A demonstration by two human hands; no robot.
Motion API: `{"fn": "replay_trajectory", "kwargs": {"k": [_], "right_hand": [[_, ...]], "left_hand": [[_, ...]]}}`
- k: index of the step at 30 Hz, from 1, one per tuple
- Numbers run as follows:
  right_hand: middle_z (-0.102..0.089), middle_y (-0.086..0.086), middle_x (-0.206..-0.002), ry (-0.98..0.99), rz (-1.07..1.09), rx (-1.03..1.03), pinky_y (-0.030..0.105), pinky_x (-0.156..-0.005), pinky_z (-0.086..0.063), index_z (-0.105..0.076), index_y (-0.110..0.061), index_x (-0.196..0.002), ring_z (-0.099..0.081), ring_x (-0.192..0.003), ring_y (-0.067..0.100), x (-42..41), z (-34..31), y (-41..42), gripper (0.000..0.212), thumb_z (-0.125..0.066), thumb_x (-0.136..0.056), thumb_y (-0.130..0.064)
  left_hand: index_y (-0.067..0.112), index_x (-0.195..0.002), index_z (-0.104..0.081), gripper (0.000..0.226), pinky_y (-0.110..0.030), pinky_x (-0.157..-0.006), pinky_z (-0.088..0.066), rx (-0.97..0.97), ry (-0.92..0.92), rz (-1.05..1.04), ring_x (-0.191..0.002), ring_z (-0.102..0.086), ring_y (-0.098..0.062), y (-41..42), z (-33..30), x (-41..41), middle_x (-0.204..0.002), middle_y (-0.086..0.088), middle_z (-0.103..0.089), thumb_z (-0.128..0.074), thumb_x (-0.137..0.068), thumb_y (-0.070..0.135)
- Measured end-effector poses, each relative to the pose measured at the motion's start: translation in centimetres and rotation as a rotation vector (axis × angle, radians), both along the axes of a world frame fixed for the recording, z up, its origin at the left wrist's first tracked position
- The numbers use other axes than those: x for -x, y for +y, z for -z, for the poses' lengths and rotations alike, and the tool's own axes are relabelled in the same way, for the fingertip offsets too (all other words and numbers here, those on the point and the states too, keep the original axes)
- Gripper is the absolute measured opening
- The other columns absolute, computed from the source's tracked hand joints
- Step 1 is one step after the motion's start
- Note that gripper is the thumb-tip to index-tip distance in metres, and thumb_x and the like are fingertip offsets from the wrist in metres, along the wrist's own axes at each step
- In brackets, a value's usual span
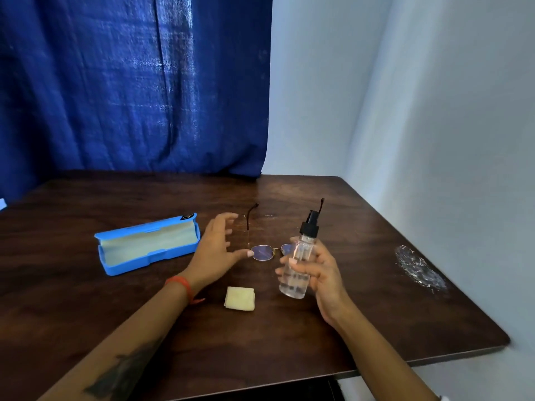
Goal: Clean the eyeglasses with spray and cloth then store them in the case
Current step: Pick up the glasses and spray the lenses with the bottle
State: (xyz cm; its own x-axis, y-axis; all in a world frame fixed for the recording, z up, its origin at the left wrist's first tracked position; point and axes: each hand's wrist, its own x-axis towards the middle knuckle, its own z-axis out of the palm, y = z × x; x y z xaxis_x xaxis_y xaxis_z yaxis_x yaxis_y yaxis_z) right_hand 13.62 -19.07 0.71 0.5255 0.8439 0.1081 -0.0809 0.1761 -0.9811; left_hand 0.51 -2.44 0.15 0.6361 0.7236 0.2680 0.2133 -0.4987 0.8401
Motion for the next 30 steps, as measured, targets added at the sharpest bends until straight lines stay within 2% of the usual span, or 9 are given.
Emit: {"fn": "replay_trajectory", "kwargs": {"k": [4, 7, 9, 13, 15, 20, 23, 27, 30], "right_hand": [[-0.071, 0.010, -0.083, -0.011, -0.019, 0.039, 0.032, -0.064, -0.058, -0.056, -0.011, -0.110, -0.070, -0.073, 0.029, -0.1, 0.4, 0.2, 0.051, -0.072, -0.062, -0.004], [-0.072, 0.009, -0.085, -0.025, -0.046, 0.077, 0.033, -0.066, -0.057, -0.057, -0.014, -0.108, -0.070, -0.075, 0.029, -0.2, 0.7, 0.2, 0.052, -0.075, -0.059, -0.009], [-0.072, 0.008, -0.084, -0.027, -0.070, 0.083, 0.034, -0.067, -0.056, -0.057, -0.015, -0.109, -0.069, -0.075, 0.028, -0.2, 0.8, 0.4, 0.051, -0.070, -0.060, -0.010], [-0.070, 0.009, -0.080, 0.011, -0.134, 0.061, 0.039, -0.067, -0.057, -0.055, -0.011, -0.113, -0.068, -0.072, 0.030, -0.2, 0.8, 0.5, 0.053, -0.065, -0.061, -0.008], [-0.069, 0.011, -0.078, 0.050, -0.175, 0.044, 0.041, -0.067, -0.058, -0.053, -0.009, -0.116, -0.067, -0.070, 0.031, -0.2, 0.8, 0.4, 0.054, -0.061, -0.063, -0.006], [-0.067, 0.013, -0.074, 0.147, -0.230, 0.008, 0.038, -0.060, -0.057, -0.050, -0.020, -0.124, -0.065, -0.064, 0.028, -0.5, 0.7, 0.2, 0.057, -0.055, -0.068, -0.012], [-0.065, 0.012, -0.068, 0.155, -0.240, -0.011, 0.034, -0.051, -0.055, -0.035, -0.020, -0.134, -0.064, -0.056, 0.028, -1.2, -0.2, 1.0, 0.066, -0.053, -0.071, -0.016], [-0.068, 0.013, -0.070, 0.054, -0.287, -0.103, 0.036, -0.052, -0.057, -0.034, -0.043, -0.133, -0.068, -0.066, 0.032, -2.2, -2.4, 3.4, 0.068, -0.061, -0.075, -0.019], [-0.069, 0.011, -0.077, 0.027, -0.187, -0.144, 0.035, -0.052, -0.057, -0.035, -0.039, -0.132, -0.068, -0.066, 0.032, -2.2, -2.6, 4.9, 0.066, -0.059, -0.077, -0.012]], "left_hand": [[0.037, -0.141, -0.022, 0.100, -0.026, -0.094, -0.046, 0.179, 0.054, 0.261, -0.124, -0.045, -0.016, 1.3, -0.2, -1.7, -0.142, 0.003, -0.036, -0.079, -0.066, 0.004], [0.038, -0.134, -0.036, 0.088, -0.019, -0.088, -0.049, 0.249, 0.006, 0.293, -0.116, -0.053, -0.012, 1.8, 0.7, -2.1, -0.132, 0.005, -0.048, -0.076, -0.067, -0.002], [0.037, -0.118, -0.052, 0.068, -0.014, -0.082, -0.050, 0.254, -0.023, 0.276, -0.110, -0.058, -0.009, 2.0, 1.2, -2.1, -0.121, 0.007, -0.058, -0.075, -0.068, -0.003], [0.030, -0.086, -0.069, 0.030, -0.017, -0.082, -0.052, 0.115, 0.008, 0.206, -0.090, -0.065, 0.000, 2.0, 1.5, -2.0, -0.094, 0.010, -0.071, -0.074, -0.072, 0.004], [0.031, -0.077, -0.070, 0.023, -0.015, -0.078, -0.050, 0.025, 0.025, 0.165, -0.083, -0.065, 0.000, 2.0, 1.4, -2.0, -0.085, 0.011, -0.072, -0.075, -0.073, 0.009], [0.025, -0.082, -0.070, 0.018, -0.008, -0.071, -0.049, -0.032, -0.036, 0.104, -0.079, -0.065, -0.002, 2.1, 1.1, -2.1, -0.082, 0.006, -0.071, -0.075, -0.072, 0.011], [0.017, -0.084, -0.071, 0.014, -0.004, -0.068, -0.046, -0.098, -0.121, 0.054, -0.077, -0.064, -0.001, 2.2, 0.6, -2.1, -0.080, 0.005, -0.069, -0.075, -0.072, 0.010], [0.013, -0.086, -0.070, 0.015, -0.006, -0.070, -0.048, -0.187, -0.186, 0.017, -0.078, -0.064, -0.005, 2.3, 0.2, -2.0, -0.080, 0.005, -0.067, -0.073, -0.073, 0.008], [0.015, -0.086, -0.069, 0.015, -0.003, -0.071, -0.045, -0.240, -0.199, -0.028, -0.078, -0.062, -0.001, 2.4, -0.1, -2.1, -0.081, 0.008, -0.065, -0.072, -0.074, 0.007]]}}
